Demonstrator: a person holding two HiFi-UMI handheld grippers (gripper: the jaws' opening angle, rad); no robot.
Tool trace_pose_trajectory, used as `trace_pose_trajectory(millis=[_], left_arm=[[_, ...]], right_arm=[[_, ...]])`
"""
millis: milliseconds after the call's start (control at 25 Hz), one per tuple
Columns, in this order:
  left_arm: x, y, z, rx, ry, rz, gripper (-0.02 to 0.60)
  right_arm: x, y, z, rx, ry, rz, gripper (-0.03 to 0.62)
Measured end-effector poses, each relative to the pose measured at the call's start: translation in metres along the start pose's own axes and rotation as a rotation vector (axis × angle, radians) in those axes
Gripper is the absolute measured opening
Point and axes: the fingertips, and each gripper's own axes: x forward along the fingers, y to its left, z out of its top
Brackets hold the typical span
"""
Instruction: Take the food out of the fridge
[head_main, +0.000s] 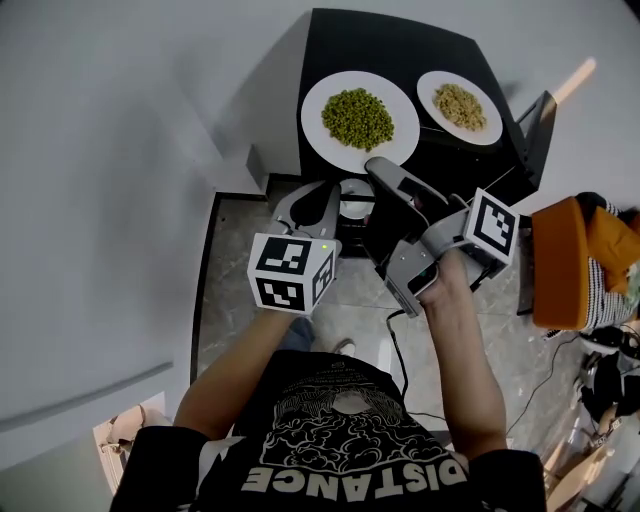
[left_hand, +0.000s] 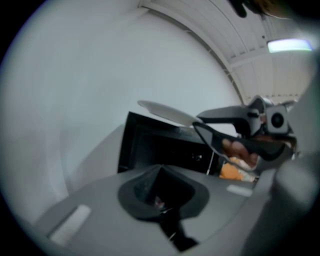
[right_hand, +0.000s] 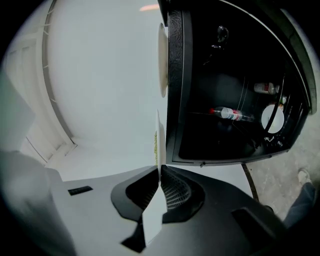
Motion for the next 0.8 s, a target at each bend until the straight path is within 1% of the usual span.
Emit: trace_pose_trajectory(millis=[120,400,800], left_arm=[[0.003,0.005,0.003,0.004,0.002,-0.004,0.002],[-0.016,0.002,-0.003,0.006,-0.005,-0.005,0.002],[-0.032,-0.005,-0.002,0.008,-0.014,-0.006,0.002]], right_arm=[[0.01,0.0,0.01,0.013,-0.026,-0.011,0.011],[0.007,0.005,0.009,0.023,-0.072,-0.015,0.012],[0.009,0.015,0.008,0.058,-0.106,0.013,0.012]])
